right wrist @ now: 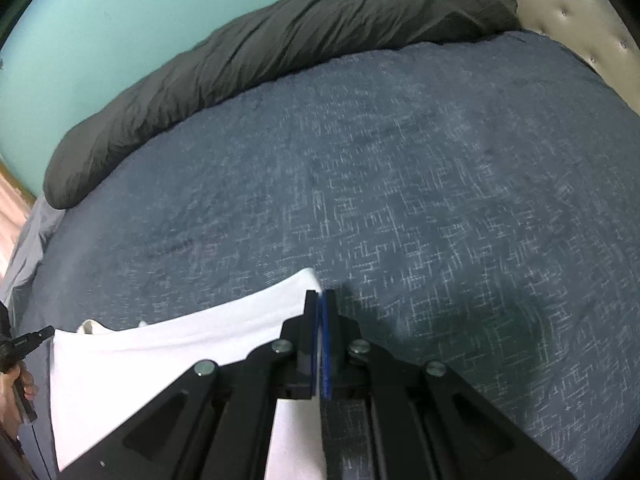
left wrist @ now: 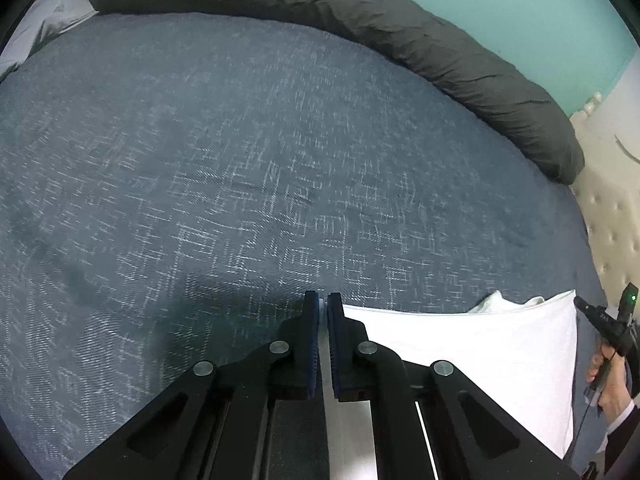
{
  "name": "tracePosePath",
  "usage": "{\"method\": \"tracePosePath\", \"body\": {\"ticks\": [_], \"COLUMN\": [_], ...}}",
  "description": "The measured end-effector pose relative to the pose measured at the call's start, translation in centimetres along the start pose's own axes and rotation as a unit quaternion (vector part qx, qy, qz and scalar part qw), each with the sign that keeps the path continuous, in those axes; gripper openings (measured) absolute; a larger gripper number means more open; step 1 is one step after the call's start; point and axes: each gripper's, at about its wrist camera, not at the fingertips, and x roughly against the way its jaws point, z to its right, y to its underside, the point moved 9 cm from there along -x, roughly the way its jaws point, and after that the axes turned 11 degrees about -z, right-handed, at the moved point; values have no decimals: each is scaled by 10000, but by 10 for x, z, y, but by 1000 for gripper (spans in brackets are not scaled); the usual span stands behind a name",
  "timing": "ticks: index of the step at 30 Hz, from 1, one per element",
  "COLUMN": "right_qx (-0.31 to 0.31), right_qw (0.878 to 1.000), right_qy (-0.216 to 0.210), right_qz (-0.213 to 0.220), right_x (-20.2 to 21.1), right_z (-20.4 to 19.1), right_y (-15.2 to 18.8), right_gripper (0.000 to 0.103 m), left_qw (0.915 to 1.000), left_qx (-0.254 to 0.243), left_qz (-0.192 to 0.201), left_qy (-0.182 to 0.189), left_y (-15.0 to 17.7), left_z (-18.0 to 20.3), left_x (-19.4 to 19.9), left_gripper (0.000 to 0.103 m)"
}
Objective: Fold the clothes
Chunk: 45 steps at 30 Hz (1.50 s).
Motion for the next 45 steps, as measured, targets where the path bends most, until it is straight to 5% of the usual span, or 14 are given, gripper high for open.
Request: {"method": "tracePosePath", "body": {"ticks": [8, 16, 20, 24, 35, 39, 45], "right_qx": [-398, -908, -934, -903, -887, -997, -1012], "right_qw": [9983, 9953, 9942, 9928, 9874, 9848, 9843], "right_qy": [-118, -323, -534, -786, -1310, -1421, -1446], "right_qz": [-411, -132, -9, 26, -20, 40, 12], "right_x": [-29, -9, 14, 38, 88, 99, 110], "right_z": [9, 29, 32, 26, -3, -6, -9], "right_y": [7, 4, 12, 37, 122, 148, 187], "right_gripper": [2, 2, 2, 2, 5, 28, 28], "left_qw": [9999, 9995, 9989, 9976, 9930, 9901, 9883], "left_qx": [55, 307, 417, 549, 870, 1027, 1098], "left_qz": [-112, -11, 64, -13, -477, -557, -698], "left_qy": [-83, 23, 208, 421, 644, 773, 797], "left_y": [4, 4, 15, 40, 162, 198, 234], "left_z": [-2, -12, -15, -18, -31, -28, -19], "left_x": [-13, 4, 28, 47, 81, 84, 83], "left_gripper": [8, 14, 28, 39, 46, 47, 48]}}
